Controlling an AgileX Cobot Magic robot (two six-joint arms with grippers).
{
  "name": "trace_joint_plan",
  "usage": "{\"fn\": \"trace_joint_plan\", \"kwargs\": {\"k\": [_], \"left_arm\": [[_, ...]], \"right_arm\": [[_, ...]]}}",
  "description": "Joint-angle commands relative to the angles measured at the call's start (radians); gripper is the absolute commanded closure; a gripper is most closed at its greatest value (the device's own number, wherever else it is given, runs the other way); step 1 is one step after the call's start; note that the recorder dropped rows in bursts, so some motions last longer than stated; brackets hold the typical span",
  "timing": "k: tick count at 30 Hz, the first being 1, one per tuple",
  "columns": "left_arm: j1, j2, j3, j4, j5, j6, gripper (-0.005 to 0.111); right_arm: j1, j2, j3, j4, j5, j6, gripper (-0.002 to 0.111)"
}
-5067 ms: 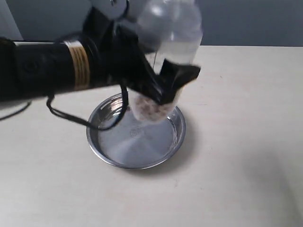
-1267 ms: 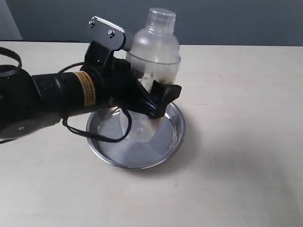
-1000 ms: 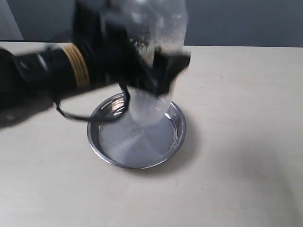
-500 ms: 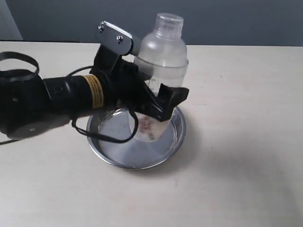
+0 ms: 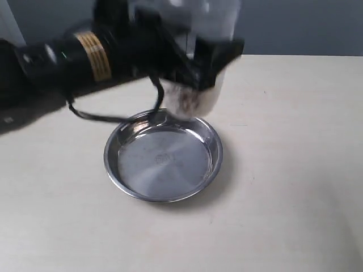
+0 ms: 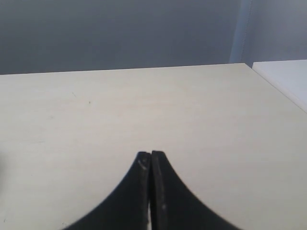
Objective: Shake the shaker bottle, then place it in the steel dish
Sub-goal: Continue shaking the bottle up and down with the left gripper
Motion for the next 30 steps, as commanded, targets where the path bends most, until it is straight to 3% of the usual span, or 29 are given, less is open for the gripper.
{"fn": "trace_joint_plan", "kwargs": {"k": [1,3,5,6,7,9,11,13,14,16,18,19,21,22,26,30], "left_arm": [[-0.012,0.125,0.089,-0.04,0.093,0.006,0.106],[-0.009,0.141,0.103,-0.076,-0.008,-0.029,0.106],[-0.005,-0.01,0.01,-0.012,-0.139,0.014,0.106],[-0.002,-0.036,-0.015,-0.012,-0.111,0.031,0.106],[-0.005,-0.034,-0.021,-0.014,0.023,0.026,0.106],[-0.012,0.107,0.072,-0.038,0.105,0.005,0.106],[-0.012,0.117,0.075,-0.054,0.008,-0.03,0.106],[-0.002,-0.001,-0.026,-0.01,-0.158,0.068,0.106],[0.0,-0.028,-0.068,-0.018,-0.098,0.089,0.106],[-0.011,0.063,-0.017,-0.009,0.062,0.01,0.106],[-0.01,0.208,0.059,-0.055,0.029,-0.033,0.106],[-0.01,0.196,0.055,-0.04,-0.03,-0.082,0.106],[-0.01,0.098,-0.014,0.004,-0.182,-0.016,0.106],[-0.008,0.061,-0.05,0.009,-0.189,0.029,0.106],[-0.034,0.114,-0.028,0.005,0.048,0.009,0.106],[-0.039,0.224,0.047,-0.022,0.001,-0.064,0.106]], "right_arm": [[-0.003,-0.005,0.001,0.001,-0.012,-0.002,0.109],[-0.003,-0.005,0.001,0.001,-0.012,-0.002,0.109],[-0.003,-0.005,0.001,0.001,-0.012,-0.002,0.109],[-0.003,-0.005,0.001,0.001,-0.012,-0.002,0.109],[-0.003,-0.005,0.001,0.001,-0.012,-0.002,0.109],[-0.003,-0.005,0.001,0.001,-0.012,-0.002,0.109],[-0.003,-0.005,0.001,0.001,-0.012,-0.002,0.109],[-0.003,-0.005,0.001,0.001,-0.012,-0.002,0.109],[-0.003,-0.005,0.001,0.001,-0.012,-0.002,0.109],[-0.003,-0.005,0.001,0.001,-0.012,-0.002,0.109],[-0.003,-0.005,0.001,0.001,-0.012,-0.002,0.109],[-0.003,-0.005,0.001,0.001,-0.012,-0.002,0.109],[-0.003,-0.005,0.001,0.001,-0.012,-0.002,0.109],[-0.003,-0.005,0.001,0.001,-0.012,-0.002,0.109],[-0.003,-0.005,0.001,0.001,-0.012,-0.002,0.109],[-0.003,-0.005,0.001,0.001,-0.012,-0.002,0.109]]}}
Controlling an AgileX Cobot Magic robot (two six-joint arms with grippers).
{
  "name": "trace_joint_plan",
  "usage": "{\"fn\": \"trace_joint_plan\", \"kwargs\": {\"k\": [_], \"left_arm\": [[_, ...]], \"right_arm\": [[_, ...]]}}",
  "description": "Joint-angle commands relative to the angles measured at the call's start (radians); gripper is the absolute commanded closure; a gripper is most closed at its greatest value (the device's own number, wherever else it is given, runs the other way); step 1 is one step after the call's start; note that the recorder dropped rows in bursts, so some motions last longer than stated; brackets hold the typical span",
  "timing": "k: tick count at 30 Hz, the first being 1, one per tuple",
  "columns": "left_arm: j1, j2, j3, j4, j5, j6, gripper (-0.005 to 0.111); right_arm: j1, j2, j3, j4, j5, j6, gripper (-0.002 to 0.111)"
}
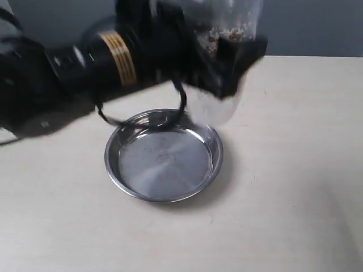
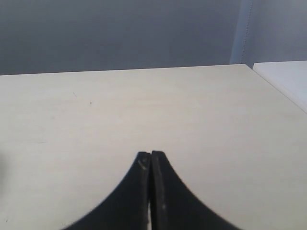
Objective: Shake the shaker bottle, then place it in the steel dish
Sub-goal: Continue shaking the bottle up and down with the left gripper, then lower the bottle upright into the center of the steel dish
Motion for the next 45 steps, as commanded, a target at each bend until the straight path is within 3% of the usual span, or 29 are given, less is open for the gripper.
{"fn": "trace_joint_plan", "kwargs": {"k": [1,4,8,10,13,16,18,20,21,24,26,28,29,31,35,38,40,43,45], "left_arm": [[-0.011,0.082,0.065,-0.014,-0.007,-0.07,0.106],[0.0,-0.041,-0.007,-0.011,-0.094,0.081,0.106],[0.009,-0.019,0.025,-0.07,0.147,0.092,0.106],[0.017,0.075,0.089,-0.098,0.163,0.079,0.106],[0.029,0.022,0.092,-0.105,0.055,0.034,0.106],[0.048,-0.132,0.02,-0.104,-0.074,0.18,0.106],[0.052,-0.157,0.01,-0.16,0.027,0.194,0.106],[0.052,-0.081,0.074,-0.179,0.152,0.194,0.106],[0.052,-0.018,0.119,-0.186,0.151,0.188,0.106],[0.052,0.023,0.16,-0.23,0.062,0.089,0.106],[0.052,-0.111,0.102,-0.151,-0.123,0.094,0.106],[0.047,-0.151,0.053,-0.146,-0.004,0.123,0.106],[0.045,-0.086,0.099,-0.145,0.103,0.123,0.106],[0.052,0.021,0.155,-0.196,0.035,0.082,0.106],[0.05,-0.136,0.059,-0.114,-0.098,0.101,0.106],[0.05,-0.092,0.08,-0.149,0.098,0.163,0.106],[0.059,0.056,0.155,-0.221,0.025,0.161,0.106],[0.082,0.147,0.188,-0.22,-0.307,0.233,0.106],[0.099,0.188,0.188,-0.283,-0.4,0.277,0.106]], "right_arm": [[-0.003,-0.005,0.001,0.001,-0.012,-0.002,0.109],[-0.003,-0.005,0.001,0.001,-0.012,-0.002,0.109],[-0.003,-0.005,0.001,0.001,-0.012,-0.002,0.109],[-0.003,-0.005,0.001,0.001,-0.012,-0.002,0.109],[-0.003,-0.005,0.001,0.001,-0.012,-0.002,0.109],[-0.003,-0.005,0.001,0.001,-0.012,-0.002,0.109],[-0.003,-0.005,0.001,0.001,-0.012,-0.002,0.109],[-0.003,-0.005,0.001,0.001,-0.012,-0.002,0.109],[-0.003,-0.005,0.001,0.001,-0.012,-0.002,0.109],[-0.003,-0.005,0.001,0.001,-0.012,-0.002,0.109],[-0.003,-0.005,0.001,0.001,-0.012,-0.002,0.109],[-0.003,-0.005,0.001,0.001,-0.012,-0.002,0.109],[-0.003,-0.005,0.001,0.001,-0.012,-0.002,0.109],[-0.003,-0.005,0.001,0.001,-0.012,-0.002,0.109],[-0.003,-0.005,0.001,0.001,-0.012,-0.002,0.109],[-0.003,-0.005,0.001,0.001,-0.012,-0.002,0.109],[-0.003,-0.005,0.001,0.001,-0.012,-0.002,0.109],[-0.003,-0.005,0.001,0.001,-0.012,-0.002,0.109],[-0.003,-0.005,0.001,0.001,-0.012,-0.002,0.109]]}}
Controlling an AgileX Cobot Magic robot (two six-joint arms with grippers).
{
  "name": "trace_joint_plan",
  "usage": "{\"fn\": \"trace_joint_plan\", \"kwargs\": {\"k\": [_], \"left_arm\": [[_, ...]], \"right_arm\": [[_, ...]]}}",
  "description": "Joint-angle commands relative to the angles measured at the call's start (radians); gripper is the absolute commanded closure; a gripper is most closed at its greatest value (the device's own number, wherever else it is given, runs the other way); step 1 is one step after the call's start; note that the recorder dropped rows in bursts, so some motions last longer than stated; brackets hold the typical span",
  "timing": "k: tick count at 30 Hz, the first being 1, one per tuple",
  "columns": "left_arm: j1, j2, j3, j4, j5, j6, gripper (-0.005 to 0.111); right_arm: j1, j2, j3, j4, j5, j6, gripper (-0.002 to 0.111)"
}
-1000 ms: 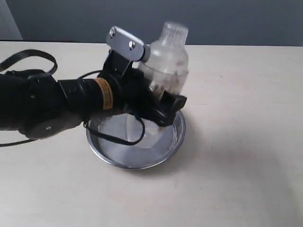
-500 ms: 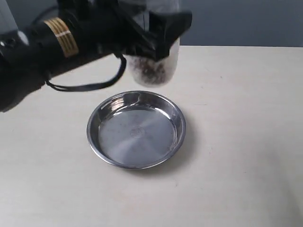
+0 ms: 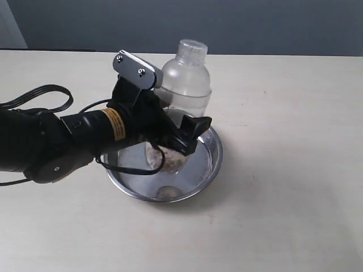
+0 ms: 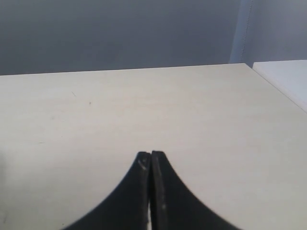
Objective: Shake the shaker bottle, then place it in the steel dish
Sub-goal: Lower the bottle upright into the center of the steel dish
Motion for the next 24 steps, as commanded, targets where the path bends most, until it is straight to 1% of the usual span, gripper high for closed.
{"fn": "trace_joint_plan", "kwargs": {"k": [1,4,9,16,24], "left_arm": [[0.025,0.046,-0.015,-0.103,-0.278,0.057,0.106],[0.042,0.112,-0.015,-0.144,-0.313,0.055,0.106],[0.066,0.228,-0.015,-0.21,-0.437,0.055,0.106],[0.076,0.332,-0.015,-0.213,-0.581,0.055,0.106],[0.078,0.38,-0.015,-0.229,-0.601,0.047,0.106]], "right_arm": [[-0.003,-0.005,0.001,0.001,-0.012,-0.002,0.109],[-0.003,-0.005,0.001,0.001,-0.012,-0.002,0.109],[-0.003,-0.005,0.001,0.001,-0.012,-0.002,0.109],[-0.003,-0.005,0.001,0.001,-0.012,-0.002,0.109],[-0.003,-0.005,0.001,0.001,-0.012,-0.002,0.109]]}}
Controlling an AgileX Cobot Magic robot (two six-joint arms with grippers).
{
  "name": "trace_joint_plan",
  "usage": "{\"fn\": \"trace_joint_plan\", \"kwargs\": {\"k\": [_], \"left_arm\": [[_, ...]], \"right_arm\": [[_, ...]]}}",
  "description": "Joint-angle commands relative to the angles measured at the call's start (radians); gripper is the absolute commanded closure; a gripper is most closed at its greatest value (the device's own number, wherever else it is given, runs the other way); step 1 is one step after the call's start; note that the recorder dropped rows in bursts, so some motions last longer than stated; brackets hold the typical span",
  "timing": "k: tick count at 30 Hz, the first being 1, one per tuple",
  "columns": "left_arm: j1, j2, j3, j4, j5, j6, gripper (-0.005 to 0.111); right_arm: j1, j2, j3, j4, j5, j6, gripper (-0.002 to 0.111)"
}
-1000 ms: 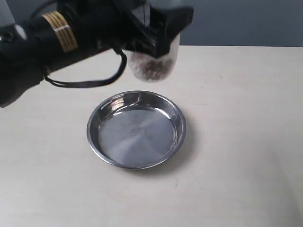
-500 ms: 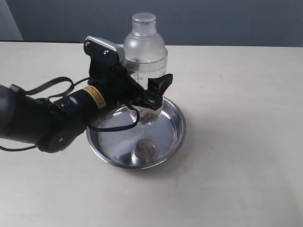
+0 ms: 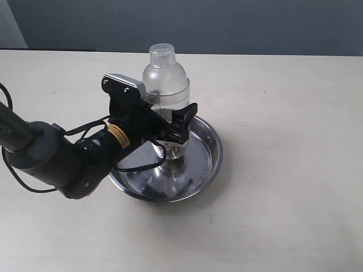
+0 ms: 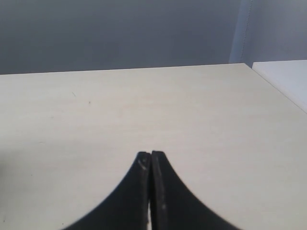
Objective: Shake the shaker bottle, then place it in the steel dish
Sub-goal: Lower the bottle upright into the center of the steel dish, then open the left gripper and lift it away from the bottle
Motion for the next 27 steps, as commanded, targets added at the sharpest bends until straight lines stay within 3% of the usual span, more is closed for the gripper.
{"fn": "trace_joint_plan", "kwargs": {"k": [1,7,11,12,13,14,15,18,21,27], "left_arm": [[0.007,0.013,-0.001,-0.049,-0.062,-0.006,0.106],[0.009,0.017,-0.001,-0.038,-0.054,-0.002,0.106],[0.026,0.017,-0.001,0.048,-0.054,-0.002,0.091],[0.032,0.017,-0.001,0.08,-0.05,0.001,0.083],[0.05,0.017,-0.001,0.116,-0.04,0.001,0.064],[0.057,0.017,-0.001,0.123,-0.035,-0.001,0.056],[0.069,0.017,-0.001,0.135,-0.028,-0.005,0.034],[0.087,0.017,-0.001,0.194,-0.022,-0.014,0.005],[0.099,0.017,-0.001,0.307,-0.064,-0.086,0.001],[0.103,0.017,-0.001,0.305,-0.071,-0.092,0.001]], "right_arm": [[-0.003,-0.005,0.001,0.001,-0.012,-0.002,0.109],[-0.003,-0.005,0.001,0.001,-0.012,-0.002,0.109],[-0.003,-0.005,0.001,0.001,-0.012,-0.002,0.109],[-0.003,-0.005,0.001,0.001,-0.012,-0.002,0.109],[-0.003,-0.005,0.001,0.001,-0.012,-0.002,0.109],[-0.003,-0.005,0.001,0.001,-0.012,-0.002,0.109],[-0.003,-0.005,0.001,0.001,-0.012,-0.002,0.109],[-0.003,-0.005,0.001,0.001,-0.012,-0.002,0.109],[-0.003,-0.005,0.001,0.001,-0.012,-0.002,0.109],[-0.003,-0.005,0.001,0.001,-0.012,-0.002,0.109]]}}
